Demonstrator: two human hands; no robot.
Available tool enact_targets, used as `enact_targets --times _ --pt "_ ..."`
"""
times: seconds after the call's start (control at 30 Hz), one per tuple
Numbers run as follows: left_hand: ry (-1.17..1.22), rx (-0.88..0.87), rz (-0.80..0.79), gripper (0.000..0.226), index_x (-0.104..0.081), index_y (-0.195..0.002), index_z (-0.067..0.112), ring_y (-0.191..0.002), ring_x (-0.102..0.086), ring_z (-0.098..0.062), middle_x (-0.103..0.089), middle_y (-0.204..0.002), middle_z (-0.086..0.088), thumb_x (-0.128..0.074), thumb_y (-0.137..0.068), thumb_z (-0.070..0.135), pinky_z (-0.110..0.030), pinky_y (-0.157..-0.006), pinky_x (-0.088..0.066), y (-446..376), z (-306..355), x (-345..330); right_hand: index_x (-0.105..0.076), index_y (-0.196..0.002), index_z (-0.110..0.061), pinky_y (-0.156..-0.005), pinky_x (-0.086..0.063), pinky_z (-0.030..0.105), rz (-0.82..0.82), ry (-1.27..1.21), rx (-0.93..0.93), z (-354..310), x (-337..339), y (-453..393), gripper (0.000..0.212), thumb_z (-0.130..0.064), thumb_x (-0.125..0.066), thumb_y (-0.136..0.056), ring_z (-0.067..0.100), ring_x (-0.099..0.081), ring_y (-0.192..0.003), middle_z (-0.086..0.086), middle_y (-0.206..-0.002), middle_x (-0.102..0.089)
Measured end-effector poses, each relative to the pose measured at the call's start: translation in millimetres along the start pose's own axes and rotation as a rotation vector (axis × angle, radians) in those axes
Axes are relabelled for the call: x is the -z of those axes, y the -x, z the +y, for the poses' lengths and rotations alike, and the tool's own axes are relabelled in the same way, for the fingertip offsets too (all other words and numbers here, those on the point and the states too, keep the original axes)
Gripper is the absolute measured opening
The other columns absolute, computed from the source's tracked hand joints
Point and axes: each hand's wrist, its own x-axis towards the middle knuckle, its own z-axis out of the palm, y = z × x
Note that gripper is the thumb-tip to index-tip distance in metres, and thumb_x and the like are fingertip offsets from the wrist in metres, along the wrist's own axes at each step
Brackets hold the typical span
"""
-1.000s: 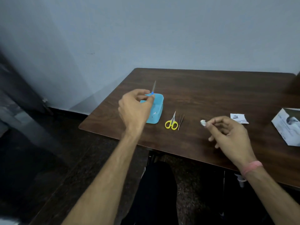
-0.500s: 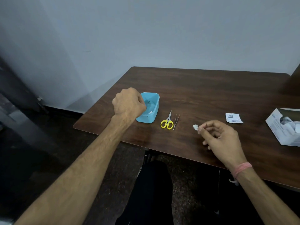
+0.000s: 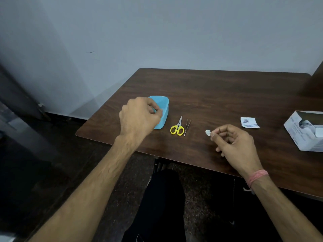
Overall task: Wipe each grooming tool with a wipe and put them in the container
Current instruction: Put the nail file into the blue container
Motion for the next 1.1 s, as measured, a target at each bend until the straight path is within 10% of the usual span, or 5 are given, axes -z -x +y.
enact_targets --times 0.23,0.57,1.1 --pt "-0.101 -0.112 -0.167 0.026 -0.082 -0.120 0.036 -0.106 -0.075 -0.023 -0.079 -0.096 0.011 -0.074 -0.101 0.053 -0.036 -0.085 -0.051 41 20 -45 -0.078 -0.090 -0.022 -0.056 -0.057 0.029 0.013 -0.005 -0.002 0 1 2 0.008 -0.018 -0.081 -0.097 0.015 -0.072 -0.060 -0.001 -0.085 -0.079" --pt "-0.198 -0.027 -0.179 0.033 -0.079 -0.099 0.027 -0.094 -0.072 -0.026 -0.073 -0.089 0.005 -0.076 -0.098 0.060 -0.039 -0.081 -0.058 39 25 -67 -0.077 -0.090 -0.024 -0.056 -0.058 0.033 0.020 -0.013 -0.008 1 1 2 0.010 -0.021 -0.082 -0.098 0.016 -0.072 -0.060 0.001 -0.086 -0.080" --pt "0.277 0.077 -0.013 0.022 -0.066 -0.094 0.038 -0.075 -0.068 -0.006 -0.071 -0.089 0.022 -0.087 -0.092 0.045 -0.040 -0.081 -0.059 81 5 -58 -0.077 -0.088 -0.023 -0.052 -0.056 0.027 0.042 -0.042 0.024 -2 1 4 0.011 -0.022 -0.083 -0.097 0.017 -0.073 -0.061 -0.001 -0.088 -0.079"
